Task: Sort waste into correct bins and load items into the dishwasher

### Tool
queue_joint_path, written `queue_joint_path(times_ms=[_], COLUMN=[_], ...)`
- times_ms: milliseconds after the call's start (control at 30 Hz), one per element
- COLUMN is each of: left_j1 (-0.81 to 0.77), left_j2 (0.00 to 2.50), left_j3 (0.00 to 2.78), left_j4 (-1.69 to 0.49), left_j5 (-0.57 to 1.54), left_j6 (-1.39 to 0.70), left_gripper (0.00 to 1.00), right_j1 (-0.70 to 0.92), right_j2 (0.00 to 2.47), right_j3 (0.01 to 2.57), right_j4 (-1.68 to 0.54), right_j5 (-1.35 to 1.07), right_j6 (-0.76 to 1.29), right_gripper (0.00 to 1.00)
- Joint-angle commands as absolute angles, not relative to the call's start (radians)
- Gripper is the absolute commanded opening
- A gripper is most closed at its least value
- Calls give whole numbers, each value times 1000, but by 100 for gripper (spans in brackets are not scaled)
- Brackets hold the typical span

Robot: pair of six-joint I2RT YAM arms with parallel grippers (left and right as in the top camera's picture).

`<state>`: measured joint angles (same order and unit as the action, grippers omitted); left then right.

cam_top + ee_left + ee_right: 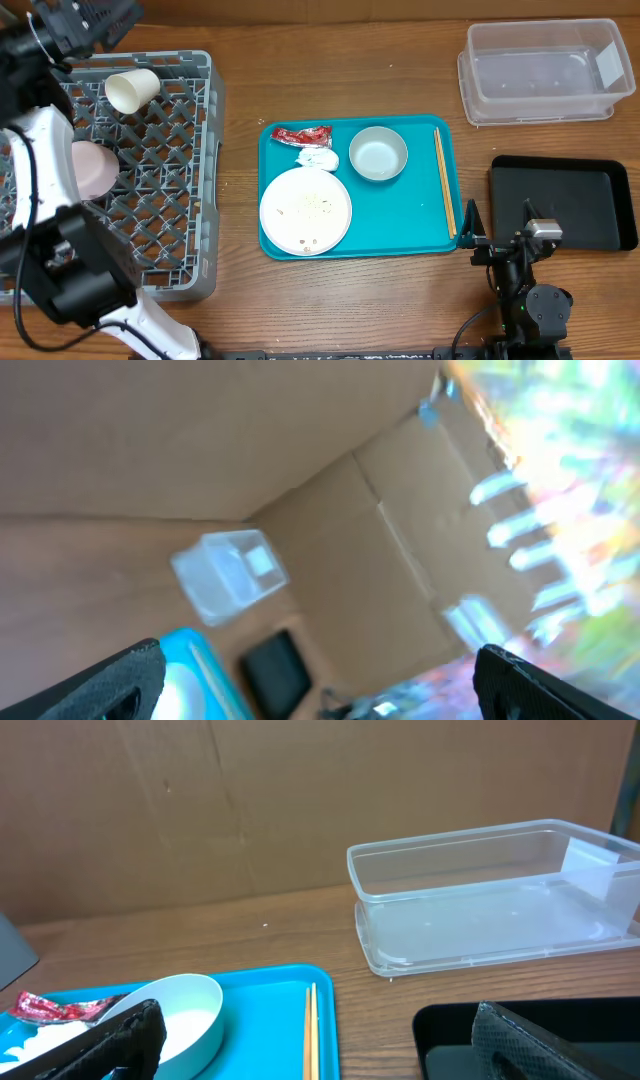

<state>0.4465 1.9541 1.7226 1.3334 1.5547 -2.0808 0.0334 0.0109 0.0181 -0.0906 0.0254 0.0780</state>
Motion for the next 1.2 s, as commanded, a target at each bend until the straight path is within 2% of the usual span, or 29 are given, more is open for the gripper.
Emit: queue_joint_path(times_ms=[0, 67, 167, 300, 367, 400, 433, 467, 500, 767, 867, 933, 1033, 1133, 1167], left_j1=[437, 430, 424, 426, 426, 426, 426, 426, 427, 474, 492, 504, 501, 442, 425], left_j2=[1792, 1732, 1668, 1645, 1650, 1651, 1651, 1651, 1651, 1651, 1647, 1634, 1602, 1582, 1582], left_j3=[1730, 1730, 1730, 1730, 1730, 1730, 1730, 1730, 1730, 1730, 1730, 1731, 1731, 1731, 1731], left_j4=[1098, 1011, 1010, 1008, 965, 901, 847, 708, 648, 305, 21, -232, -606, -772, -779], left_j5=[1479, 1408, 1250, 1198, 1237, 1272, 1293, 1336, 1354, 1295, 1179, 1033, 639, 263, 231], left_j6=[-2085, -2084, -2061, -1860, -1764, -1718, -1691, -1594, -1530, -1232, -1024, -823, -542, -378, -378], left_gripper=[100, 100, 100, 100, 71, 61, 56, 69, 72, 69, 70, 72, 74, 73, 70], right_j1=[31, 31, 30, 30, 31, 31, 30, 31, 31, 30, 30, 31, 31, 31, 31], right_j2=[3, 3, 3, 3, 3, 3, 3, 3, 3, 3, 3, 3, 3, 3, 3], right_j3=[8, 8, 8, 8, 8, 8, 8, 8, 8, 8, 8, 8, 8, 8, 8], right_j4=[-83, -83, -83, -83, -83, -83, -83, -83, -83, -83, -83, -83, -83, -83, -83], right_j5=[24, 24, 24, 24, 24, 24, 24, 24, 24, 24, 24, 24, 24, 24, 24], right_j6=[82, 82, 82, 82, 82, 82, 82, 82, 82, 82, 82, 82, 82, 82, 83], right_gripper=[100, 100, 100, 100, 100, 100, 100, 100, 100, 100, 100, 100, 100, 100, 100])
